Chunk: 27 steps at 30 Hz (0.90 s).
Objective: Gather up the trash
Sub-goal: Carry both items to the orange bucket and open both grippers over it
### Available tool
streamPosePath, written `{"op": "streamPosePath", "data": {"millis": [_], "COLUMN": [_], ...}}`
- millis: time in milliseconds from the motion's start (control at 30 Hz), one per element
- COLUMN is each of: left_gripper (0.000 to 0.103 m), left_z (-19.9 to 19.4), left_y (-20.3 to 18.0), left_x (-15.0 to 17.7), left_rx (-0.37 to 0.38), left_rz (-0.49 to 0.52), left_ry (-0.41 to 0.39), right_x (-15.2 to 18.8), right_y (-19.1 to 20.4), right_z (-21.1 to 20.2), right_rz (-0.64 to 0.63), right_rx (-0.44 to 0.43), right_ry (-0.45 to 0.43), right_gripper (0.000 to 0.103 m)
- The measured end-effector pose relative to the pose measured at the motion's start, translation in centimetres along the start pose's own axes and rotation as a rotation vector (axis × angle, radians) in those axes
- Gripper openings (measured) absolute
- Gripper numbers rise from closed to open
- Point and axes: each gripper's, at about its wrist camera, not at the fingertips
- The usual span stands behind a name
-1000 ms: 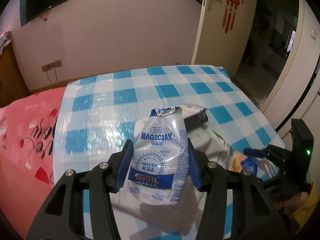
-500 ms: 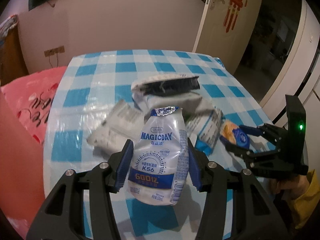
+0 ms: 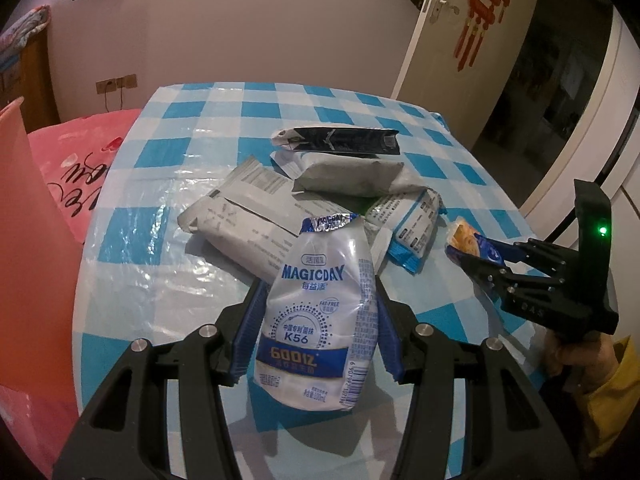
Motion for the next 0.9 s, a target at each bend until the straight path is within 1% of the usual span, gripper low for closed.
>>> {"op": "streamPosePath", "data": {"millis": [200, 333, 500, 733, 900], "left_gripper": [0.053, 0.053, 0.053, 0.053, 0.053], "left_z": [-0.7, -1.5, -2.9, -6.3, -9.7], "left_y": [-0.1, 0.1, 0.6, 2.2, 4.3], "left_x": [0.3, 0.3, -0.1, -1.4, -2.3], "left_rx": [0.003, 0.004, 0.001, -0.031, -0.09], "left_rz": [-0.002, -0.006, -0.015, -0.034, -0.064], "left_ry": [-0.017, -0.033, -0.066, -0.144, -0.209], "right_x": [0.2, 0.2, -0.4, -3.0, -6.0], "right_y": [-0.9, -1.0, -0.3, 3.6, 8.5], "right_z": [-0.6, -1.3, -2.6, -5.0, -6.3], "right_rz": [0.054, 0.075, 0.085, 0.049, -0.014], "right_rx": [-0.006, -0.01, -0.042, -0.153, -0.284], "right_ry": [-0.001, -0.009, -0.021, -0.041, -0.053], "right_gripper": [0.035, 0.034, 0.034, 0.034, 0.034]}}
Point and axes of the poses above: each gripper's, at about its wrist camera, not at the fingertips, and z roughly the way its jaws point, y to its left, x to its underside, and after that the axes turned 5 degrees about z, right-handed
